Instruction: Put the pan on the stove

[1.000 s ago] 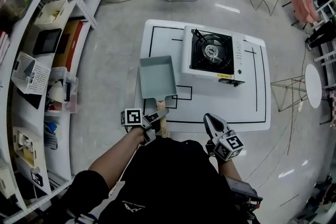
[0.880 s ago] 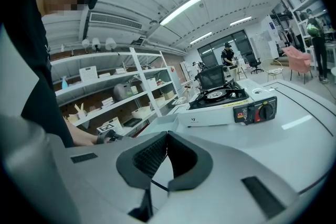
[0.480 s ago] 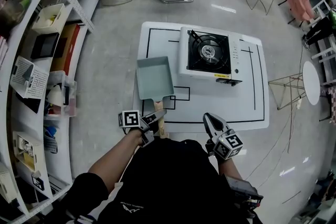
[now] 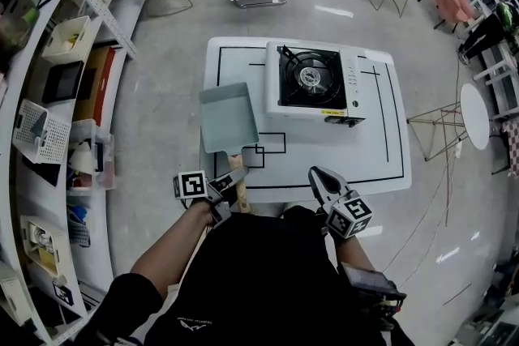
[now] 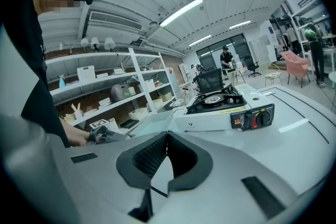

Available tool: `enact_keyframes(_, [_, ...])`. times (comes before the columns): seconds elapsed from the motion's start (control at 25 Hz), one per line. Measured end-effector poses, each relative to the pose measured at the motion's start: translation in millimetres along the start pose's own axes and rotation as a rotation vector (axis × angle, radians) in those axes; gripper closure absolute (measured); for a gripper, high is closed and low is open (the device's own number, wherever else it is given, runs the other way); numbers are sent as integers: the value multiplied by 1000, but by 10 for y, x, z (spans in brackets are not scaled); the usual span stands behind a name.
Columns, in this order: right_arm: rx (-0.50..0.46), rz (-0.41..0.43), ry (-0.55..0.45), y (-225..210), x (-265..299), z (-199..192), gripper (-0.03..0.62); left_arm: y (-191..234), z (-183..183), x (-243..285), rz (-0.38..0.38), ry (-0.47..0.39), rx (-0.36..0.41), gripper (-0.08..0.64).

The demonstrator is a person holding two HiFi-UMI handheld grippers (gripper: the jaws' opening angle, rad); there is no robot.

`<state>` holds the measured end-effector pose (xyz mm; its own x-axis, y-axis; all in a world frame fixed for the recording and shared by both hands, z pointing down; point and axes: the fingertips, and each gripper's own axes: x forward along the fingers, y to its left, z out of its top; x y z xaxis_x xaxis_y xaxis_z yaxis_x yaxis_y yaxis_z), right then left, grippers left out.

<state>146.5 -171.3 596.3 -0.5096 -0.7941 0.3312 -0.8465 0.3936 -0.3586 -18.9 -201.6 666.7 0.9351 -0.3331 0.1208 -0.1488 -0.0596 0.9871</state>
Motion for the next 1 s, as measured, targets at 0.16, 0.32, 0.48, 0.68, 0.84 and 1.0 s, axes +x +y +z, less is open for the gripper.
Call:
enact_keyframes(0.16, [2,2,-12,-34,2,17,566,-5,54,-48,51,13,61,430])
enact_keyframes(0.32, [2,4,-14,-53,-11,-8,566,-66,71,-55,59,15,94,430])
enact_keyframes(0.48, [2,13,-12,-113,-19,16,566,-220,69,58,3,0,56,428])
enact_keyframes(0.68, [7,20,-24,-197,-56,116,566,-398,96,177,-22,2,53,426])
enact_keyframes(0.84, [-9,32,-36,-283,-72,209,566,-509,92,295,-57,-16,11,425])
enact_keyframes(1.0, [-21,46,-35,-370,-52,270,566,-571,134,373,-47,-26,21,423])
